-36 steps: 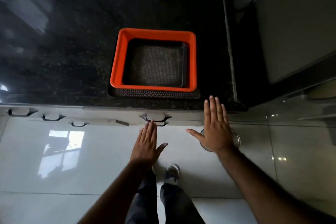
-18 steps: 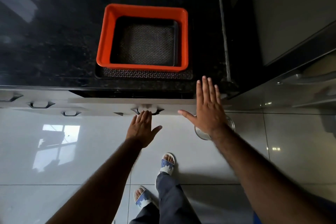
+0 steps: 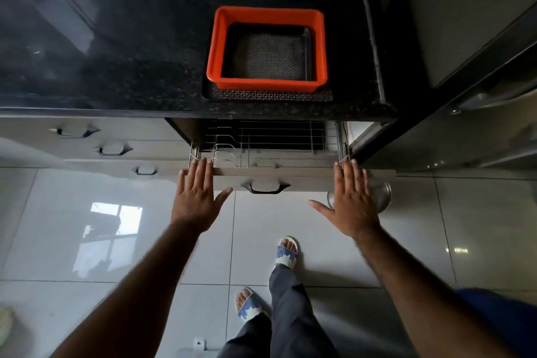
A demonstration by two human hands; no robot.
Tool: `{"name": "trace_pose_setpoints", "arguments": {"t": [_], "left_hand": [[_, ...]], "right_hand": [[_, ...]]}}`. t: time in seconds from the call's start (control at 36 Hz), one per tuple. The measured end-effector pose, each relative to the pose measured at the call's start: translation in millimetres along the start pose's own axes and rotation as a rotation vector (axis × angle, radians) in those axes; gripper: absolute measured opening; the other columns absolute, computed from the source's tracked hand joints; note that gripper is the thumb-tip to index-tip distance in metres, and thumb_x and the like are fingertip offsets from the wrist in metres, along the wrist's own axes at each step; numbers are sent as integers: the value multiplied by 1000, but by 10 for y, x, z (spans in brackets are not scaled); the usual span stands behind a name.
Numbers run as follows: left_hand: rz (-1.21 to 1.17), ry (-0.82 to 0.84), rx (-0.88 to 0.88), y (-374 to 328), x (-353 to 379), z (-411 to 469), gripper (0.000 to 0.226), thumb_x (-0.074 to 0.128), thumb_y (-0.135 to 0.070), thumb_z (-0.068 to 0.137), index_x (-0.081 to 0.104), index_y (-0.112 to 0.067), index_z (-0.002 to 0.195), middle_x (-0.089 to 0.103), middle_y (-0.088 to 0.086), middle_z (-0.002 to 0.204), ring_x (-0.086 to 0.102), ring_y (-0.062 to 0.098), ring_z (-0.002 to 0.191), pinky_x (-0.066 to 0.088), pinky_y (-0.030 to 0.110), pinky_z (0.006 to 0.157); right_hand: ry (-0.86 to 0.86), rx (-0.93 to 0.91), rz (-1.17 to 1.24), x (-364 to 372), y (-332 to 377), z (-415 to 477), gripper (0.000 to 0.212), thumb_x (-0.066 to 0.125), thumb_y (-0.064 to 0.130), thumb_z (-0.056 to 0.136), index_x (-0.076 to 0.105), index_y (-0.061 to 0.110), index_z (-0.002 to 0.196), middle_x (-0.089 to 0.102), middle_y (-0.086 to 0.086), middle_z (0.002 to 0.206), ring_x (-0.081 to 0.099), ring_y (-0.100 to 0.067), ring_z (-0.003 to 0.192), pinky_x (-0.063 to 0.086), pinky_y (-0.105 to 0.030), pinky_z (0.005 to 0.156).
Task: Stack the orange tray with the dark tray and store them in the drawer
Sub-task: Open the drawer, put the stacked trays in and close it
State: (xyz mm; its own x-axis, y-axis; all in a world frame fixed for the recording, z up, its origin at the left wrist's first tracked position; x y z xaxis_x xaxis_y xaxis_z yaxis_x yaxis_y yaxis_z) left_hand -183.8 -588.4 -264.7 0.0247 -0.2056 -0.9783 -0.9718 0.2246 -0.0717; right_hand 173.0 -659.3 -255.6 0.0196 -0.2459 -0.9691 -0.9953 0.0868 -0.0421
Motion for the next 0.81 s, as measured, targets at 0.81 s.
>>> {"name": "trace_pose_setpoints", "arguments": {"t": [0.81], "left_hand": [[-507, -168, -126, 102, -1288, 765, 79, 32, -60, 98, 24, -5, 154, 24, 20, 162, 20, 32, 151, 21, 47, 123]], "right_hand": [[-216, 144, 440, -1222, -324, 737, 92, 29, 69, 93, 16, 6, 158, 16, -18, 168, 11, -29, 157, 18, -43, 126]]}}
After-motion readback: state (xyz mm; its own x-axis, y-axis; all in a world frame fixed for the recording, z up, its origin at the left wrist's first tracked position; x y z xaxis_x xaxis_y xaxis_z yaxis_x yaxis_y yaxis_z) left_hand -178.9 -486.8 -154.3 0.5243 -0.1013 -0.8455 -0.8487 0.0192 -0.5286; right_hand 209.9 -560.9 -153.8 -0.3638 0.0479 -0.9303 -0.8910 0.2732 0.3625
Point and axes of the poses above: each hand's wrist, its own z-axis towards the middle knuckle, its own x-axis out of the palm, y = z × x, the point moved 3 cm from there along z, towards the middle knuckle
